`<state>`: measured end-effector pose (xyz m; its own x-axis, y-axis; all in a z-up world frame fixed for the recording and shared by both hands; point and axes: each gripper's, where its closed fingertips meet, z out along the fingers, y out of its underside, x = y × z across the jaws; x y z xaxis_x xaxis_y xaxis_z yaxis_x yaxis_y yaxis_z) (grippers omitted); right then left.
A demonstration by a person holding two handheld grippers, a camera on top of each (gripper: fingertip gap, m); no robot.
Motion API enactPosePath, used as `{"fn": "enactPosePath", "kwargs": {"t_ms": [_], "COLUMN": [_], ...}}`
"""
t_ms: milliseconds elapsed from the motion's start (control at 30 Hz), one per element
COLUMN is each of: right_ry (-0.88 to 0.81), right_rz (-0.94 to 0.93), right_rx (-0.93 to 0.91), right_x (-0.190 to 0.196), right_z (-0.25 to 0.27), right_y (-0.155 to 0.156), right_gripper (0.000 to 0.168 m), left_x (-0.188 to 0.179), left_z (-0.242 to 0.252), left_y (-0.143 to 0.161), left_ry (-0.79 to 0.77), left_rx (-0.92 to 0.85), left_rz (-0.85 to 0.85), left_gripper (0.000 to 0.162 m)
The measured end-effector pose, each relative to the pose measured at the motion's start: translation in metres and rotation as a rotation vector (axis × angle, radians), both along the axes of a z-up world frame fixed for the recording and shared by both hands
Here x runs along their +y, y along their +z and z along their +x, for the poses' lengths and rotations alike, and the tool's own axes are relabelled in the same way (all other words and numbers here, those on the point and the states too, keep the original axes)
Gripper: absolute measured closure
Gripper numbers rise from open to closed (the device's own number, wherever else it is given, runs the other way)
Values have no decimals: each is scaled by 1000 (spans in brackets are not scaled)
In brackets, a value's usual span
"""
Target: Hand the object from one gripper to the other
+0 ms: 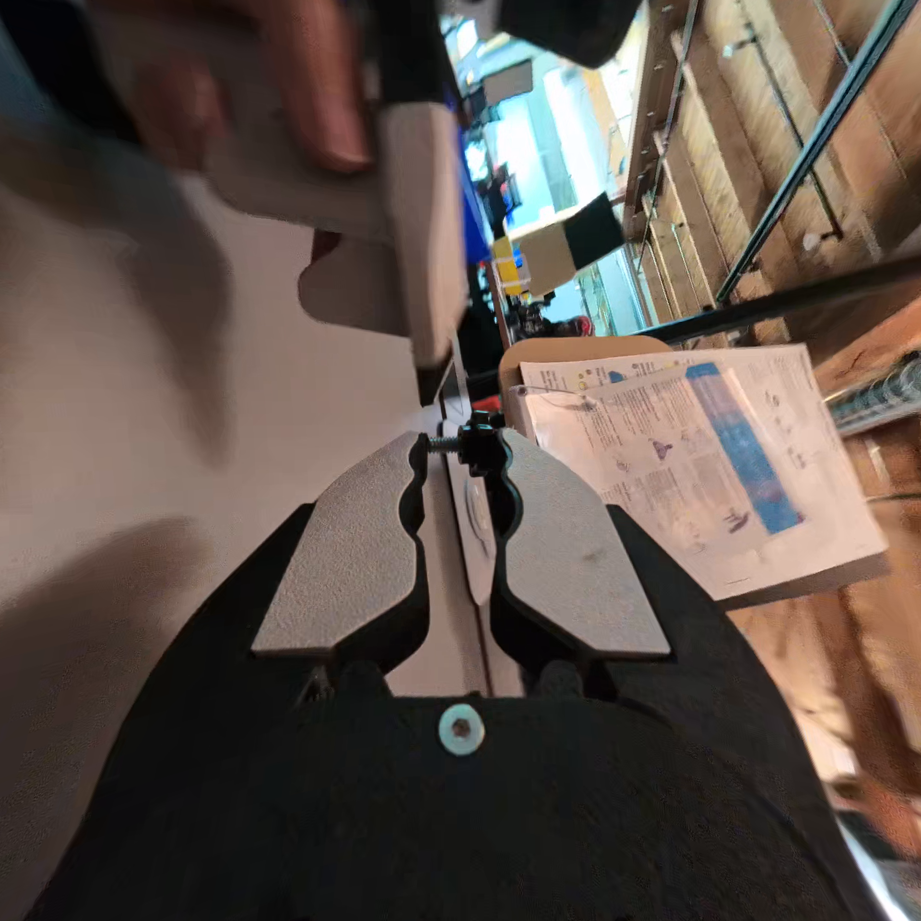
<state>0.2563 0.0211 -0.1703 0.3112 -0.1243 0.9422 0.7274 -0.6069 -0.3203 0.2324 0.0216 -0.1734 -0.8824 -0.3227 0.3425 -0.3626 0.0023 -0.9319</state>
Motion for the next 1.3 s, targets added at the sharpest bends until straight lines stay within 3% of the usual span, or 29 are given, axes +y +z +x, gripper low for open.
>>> {"fn": "enactPosePath", "kwargs": {"t_ms": [267, 467, 567, 633, 700, 767, 867, 933, 1000, 1067, 1200, 1300], "right_ry": [-9, 11, 20, 48, 128, 205, 323, 432, 513, 576, 502, 564], "right_rz": [-146, -142, -86, 31, 226, 436, 651, 746, 870, 896, 743, 754], "right_rx": [-127, -121, -92, 44, 247, 551, 1182, 1512, 1729, 1853, 1890, 1900], "right_x": [13, 19, 17, 15, 12, 8, 9, 9, 8, 9, 20, 22], "right_z": [-4, -10, -11, -12, -17, -18, -18, -22, -20, -23, -35, -41], "right_y": [-12, -12, -9, -3, 12, 25, 27, 29, 33, 33, 12, 19], "right_gripper": [143, 143, 144, 141, 127, 104, 75, 88, 94, 110, 109, 119], "left_x": [0, -3, -4, -2, 5, 15, 26, 23, 14, 4, -3, -4], "left_z": [11, 8, 7, 8, 11, 18, 23, 17, 7, -1, -8, -9], "left_y": [-14, -11, -9, -4, 2, 11, 20, 25, 26, 23, 25, 23], "left_ry": [114, 98, 97, 107, 142, 215, 305, 299, 255, 211, 187, 176], "left_rx": [-14, -35, -86, -126, -195, -303, -510, -676, -812, -872, -914, -924], "left_rz": [88, 71, 87, 73, 65, 74, 155, 198, 236, 264, 259, 268], "left_gripper": [121, 138, 139, 139, 139, 139, 139, 139, 140, 139, 139, 139]}}
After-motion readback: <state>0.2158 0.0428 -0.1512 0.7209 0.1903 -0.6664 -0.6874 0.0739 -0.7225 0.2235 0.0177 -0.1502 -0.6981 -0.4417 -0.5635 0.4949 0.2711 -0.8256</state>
